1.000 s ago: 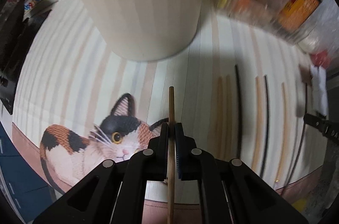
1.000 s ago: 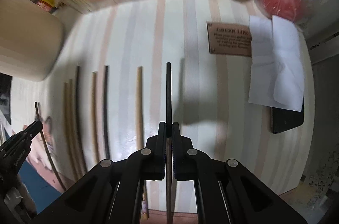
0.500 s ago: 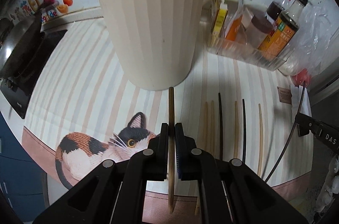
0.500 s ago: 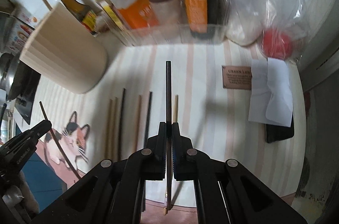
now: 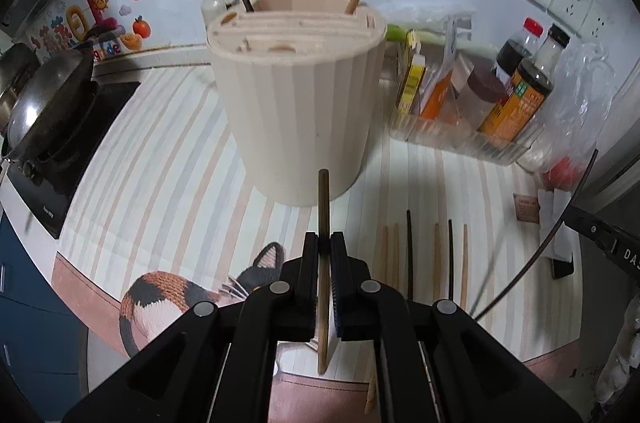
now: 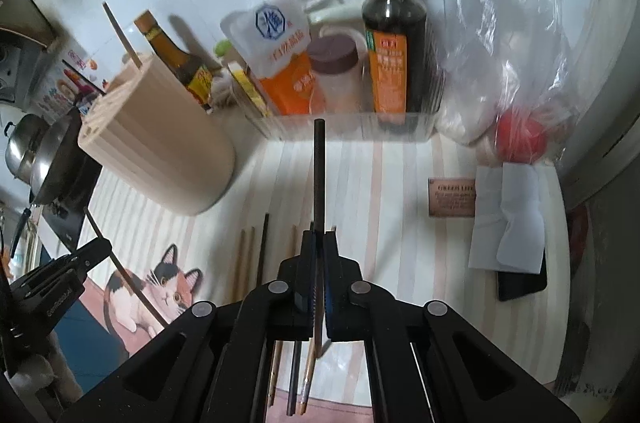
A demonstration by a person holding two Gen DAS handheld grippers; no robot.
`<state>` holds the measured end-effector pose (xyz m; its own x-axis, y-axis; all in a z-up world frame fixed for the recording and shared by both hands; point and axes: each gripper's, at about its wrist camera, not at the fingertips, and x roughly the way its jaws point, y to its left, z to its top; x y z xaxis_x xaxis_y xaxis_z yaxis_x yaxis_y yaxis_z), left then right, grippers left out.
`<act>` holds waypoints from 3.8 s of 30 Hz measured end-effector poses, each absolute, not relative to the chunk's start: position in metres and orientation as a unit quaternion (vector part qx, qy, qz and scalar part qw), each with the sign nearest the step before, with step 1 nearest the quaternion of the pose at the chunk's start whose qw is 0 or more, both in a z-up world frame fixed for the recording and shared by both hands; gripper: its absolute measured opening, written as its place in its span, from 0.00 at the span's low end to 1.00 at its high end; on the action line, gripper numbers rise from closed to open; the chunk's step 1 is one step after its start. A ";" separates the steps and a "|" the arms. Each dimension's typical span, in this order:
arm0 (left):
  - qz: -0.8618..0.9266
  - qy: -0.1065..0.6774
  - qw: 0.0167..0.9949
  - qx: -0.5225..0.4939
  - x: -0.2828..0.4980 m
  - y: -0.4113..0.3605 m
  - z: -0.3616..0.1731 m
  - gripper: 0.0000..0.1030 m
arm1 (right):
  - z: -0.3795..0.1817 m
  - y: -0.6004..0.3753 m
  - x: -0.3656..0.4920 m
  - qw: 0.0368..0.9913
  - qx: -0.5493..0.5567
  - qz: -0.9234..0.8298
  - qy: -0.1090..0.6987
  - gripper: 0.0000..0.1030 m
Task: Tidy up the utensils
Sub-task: 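Lift both held chopsticks up over the beige chopstick holder, then drop both chopsticks into the holder and open both tools, then grasp a wooden chopstick with the left tool while the right tool grasps another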
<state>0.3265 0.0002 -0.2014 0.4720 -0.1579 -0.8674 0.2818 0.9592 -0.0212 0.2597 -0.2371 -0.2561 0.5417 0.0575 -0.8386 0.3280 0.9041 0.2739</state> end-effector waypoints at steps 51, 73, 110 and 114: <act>-0.072 0.370 0.926 -0.021 0.356 0.048 -0.063 0.03 | -0.130 -0.254 0.331 0.916 0.283 -0.018 0.283 0.05; -0.153 0.350 0.923 -0.052 0.484 0.018 -0.011 0.03 | -0.062 -0.170 0.472 0.960 0.221 -0.033 0.166 0.05; -0.062 0.393 0.917 -0.010 0.389 0.045 -0.068 1.00 | -0.148 -0.226 0.347 0.900 0.243 -0.040 0.360 0.79; -0.059 0.434 0.899 0.019 0.370 0.032 -0.116 1.00 | -0.189 -0.230 0.330 0.883 0.234 -0.067 0.401 0.94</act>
<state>0.3699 0.0316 -0.1160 0.6164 -0.0888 -0.7824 0.1226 0.9923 -0.0160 0.3299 -0.2299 -0.1891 0.6698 0.0685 -0.7394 0.3061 0.8817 0.3590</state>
